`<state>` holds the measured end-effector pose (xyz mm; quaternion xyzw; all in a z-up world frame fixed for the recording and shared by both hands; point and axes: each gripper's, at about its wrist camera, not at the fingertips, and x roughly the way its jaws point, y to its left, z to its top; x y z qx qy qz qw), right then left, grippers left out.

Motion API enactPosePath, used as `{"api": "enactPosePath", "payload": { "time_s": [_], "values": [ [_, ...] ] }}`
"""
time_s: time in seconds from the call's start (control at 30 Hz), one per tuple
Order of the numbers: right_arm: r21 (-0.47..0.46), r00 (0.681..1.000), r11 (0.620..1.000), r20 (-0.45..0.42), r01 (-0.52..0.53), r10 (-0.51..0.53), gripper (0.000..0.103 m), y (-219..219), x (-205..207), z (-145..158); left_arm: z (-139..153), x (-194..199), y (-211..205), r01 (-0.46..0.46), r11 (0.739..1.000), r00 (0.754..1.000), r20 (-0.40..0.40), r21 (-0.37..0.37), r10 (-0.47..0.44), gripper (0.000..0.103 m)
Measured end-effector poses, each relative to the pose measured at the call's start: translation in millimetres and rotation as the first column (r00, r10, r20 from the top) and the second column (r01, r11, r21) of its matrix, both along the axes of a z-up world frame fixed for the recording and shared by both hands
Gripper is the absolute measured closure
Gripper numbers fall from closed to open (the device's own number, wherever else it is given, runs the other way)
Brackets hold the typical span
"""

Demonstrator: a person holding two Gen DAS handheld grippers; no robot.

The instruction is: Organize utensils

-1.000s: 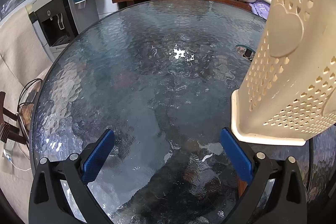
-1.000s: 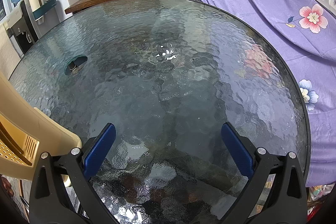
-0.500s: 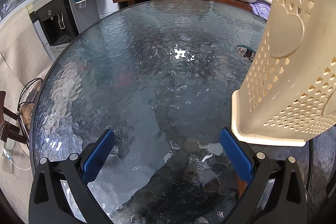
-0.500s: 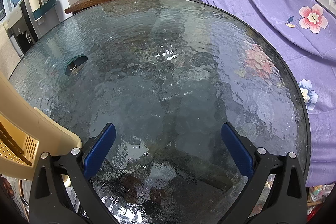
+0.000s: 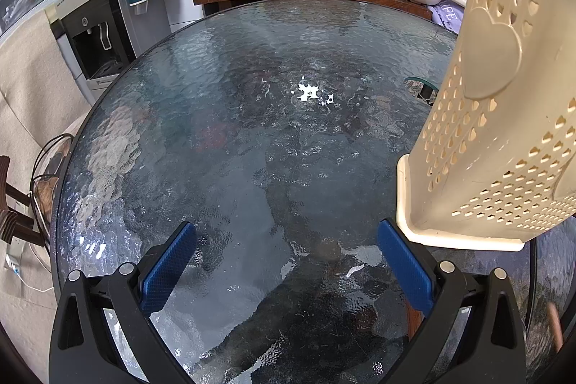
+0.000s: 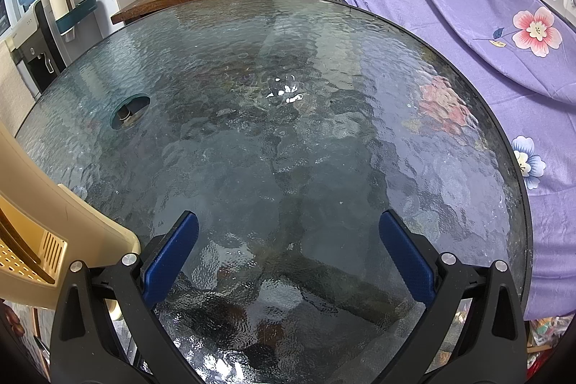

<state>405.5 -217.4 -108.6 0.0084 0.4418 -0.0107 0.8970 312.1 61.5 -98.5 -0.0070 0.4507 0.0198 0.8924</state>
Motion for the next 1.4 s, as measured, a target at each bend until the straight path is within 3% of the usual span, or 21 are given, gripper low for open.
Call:
{"api": "enactPosePath", "payload": {
  "time_s": [1.0, 1.07, 1.2, 1.27, 1.3, 1.37, 1.4],
  "values": [
    [0.002, 1.000, 1.000, 0.004, 0.009, -0.009, 0.005, -1, 1, 0, 0, 0, 0, 0.000, 1.000, 1.000, 0.000, 0.000, 0.000, 0.005],
    [0.035, 0.999, 0.999, 0.032, 0.007, -0.008, 0.005, -4, -4, 5, 0, 0, 0, 0.000, 1.000, 1.000, 0.000, 0.000, 0.000, 0.005],
    [0.117, 0.972, 0.990, 0.210, 0.079, -0.102, 0.005, -30, -48, 40, 0, 0, 0, 0.000, 1.000, 1.000, 0.000, 0.000, 0.000, 0.005],
    [0.148, 0.968, 0.983, 0.211, 0.108, -0.138, 0.005, -37, -68, 45, 0, 0, 0, -0.001, 1.000, 1.000, 0.000, 0.000, 0.001, 0.005],
    [0.148, 0.977, 0.983, 0.167, 0.110, -0.135, 0.006, -37, -76, 41, 0, 1, -1, -0.002, 1.000, 1.000, 0.000, 0.001, 0.002, 0.005],
    [0.164, 0.987, 0.981, 0.103, 0.102, -0.120, 0.028, -37, -87, 32, 0, 2, 0, -0.008, 1.000, 1.000, 0.000, 0.000, 0.008, 0.005],
    [0.170, 0.990, 0.980, 0.079, 0.099, -0.114, 0.033, -35, -92, 28, 0, 1, 1, -0.014, 1.000, 1.000, 0.001, 0.000, 0.014, 0.005]
  ]
}}
